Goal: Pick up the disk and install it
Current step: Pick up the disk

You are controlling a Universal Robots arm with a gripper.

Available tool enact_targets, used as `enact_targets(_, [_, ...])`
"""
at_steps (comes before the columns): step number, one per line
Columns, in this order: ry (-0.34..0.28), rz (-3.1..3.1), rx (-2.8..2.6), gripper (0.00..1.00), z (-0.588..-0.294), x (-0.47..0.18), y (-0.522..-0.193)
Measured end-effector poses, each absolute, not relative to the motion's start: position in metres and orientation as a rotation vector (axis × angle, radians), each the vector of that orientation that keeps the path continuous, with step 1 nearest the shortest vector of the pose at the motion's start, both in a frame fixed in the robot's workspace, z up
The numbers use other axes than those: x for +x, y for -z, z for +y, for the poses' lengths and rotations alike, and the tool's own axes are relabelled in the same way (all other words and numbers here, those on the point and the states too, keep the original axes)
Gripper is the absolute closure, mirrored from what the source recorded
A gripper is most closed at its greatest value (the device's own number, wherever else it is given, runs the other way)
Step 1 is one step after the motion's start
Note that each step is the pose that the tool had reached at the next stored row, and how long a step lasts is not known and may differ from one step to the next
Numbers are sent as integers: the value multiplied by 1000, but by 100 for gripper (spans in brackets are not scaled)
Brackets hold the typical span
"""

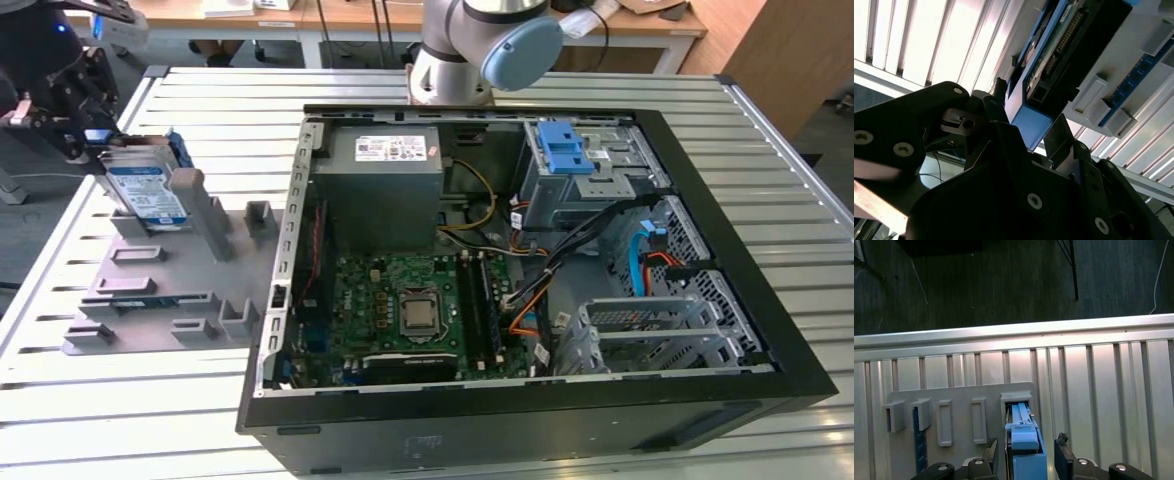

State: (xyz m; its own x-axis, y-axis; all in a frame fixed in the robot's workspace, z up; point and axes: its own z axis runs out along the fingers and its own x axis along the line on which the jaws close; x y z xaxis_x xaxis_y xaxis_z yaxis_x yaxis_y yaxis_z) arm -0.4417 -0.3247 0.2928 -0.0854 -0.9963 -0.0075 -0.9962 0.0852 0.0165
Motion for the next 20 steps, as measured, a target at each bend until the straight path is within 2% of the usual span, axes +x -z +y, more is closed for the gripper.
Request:
enact_targets(6, [27,-2310,2121,45,-325,-442,-291])
enact_targets(7, [27,-2310,2120,52,-325,-442,-291])
enact_targets(20, [13,-2303,2117,52,-325,-442,-289])
